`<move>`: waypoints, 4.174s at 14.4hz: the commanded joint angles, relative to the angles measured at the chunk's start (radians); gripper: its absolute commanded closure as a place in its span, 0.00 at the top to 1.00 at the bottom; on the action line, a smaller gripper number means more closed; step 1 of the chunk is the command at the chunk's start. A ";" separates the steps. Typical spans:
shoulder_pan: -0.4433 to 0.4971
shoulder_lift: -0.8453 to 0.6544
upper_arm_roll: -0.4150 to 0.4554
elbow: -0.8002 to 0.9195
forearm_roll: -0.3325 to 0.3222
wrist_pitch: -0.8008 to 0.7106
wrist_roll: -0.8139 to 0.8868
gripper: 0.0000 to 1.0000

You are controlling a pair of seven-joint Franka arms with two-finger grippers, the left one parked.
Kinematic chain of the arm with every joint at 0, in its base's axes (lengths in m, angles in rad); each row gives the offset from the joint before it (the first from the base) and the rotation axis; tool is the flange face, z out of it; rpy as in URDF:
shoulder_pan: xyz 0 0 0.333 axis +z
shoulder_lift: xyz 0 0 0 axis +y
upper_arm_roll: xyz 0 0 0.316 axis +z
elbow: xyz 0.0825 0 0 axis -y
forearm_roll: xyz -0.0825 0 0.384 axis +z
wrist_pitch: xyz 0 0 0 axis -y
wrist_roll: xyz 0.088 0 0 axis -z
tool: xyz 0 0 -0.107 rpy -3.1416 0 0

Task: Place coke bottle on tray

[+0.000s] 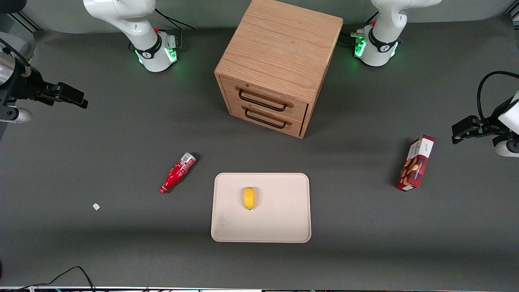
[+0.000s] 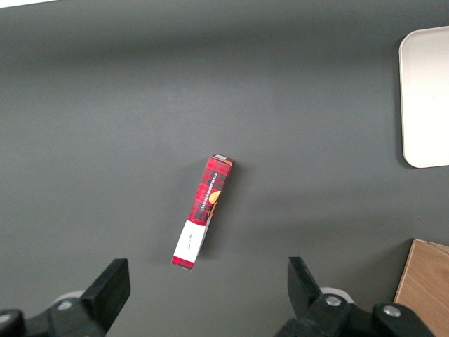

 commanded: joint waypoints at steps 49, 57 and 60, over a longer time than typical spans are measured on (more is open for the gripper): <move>0.055 0.529 0.141 -0.504 -0.050 1.113 0.581 0.00; 0.049 0.362 0.156 -0.179 -0.062 0.553 0.373 0.00; 0.054 0.368 0.190 0.083 -0.062 0.322 0.301 0.00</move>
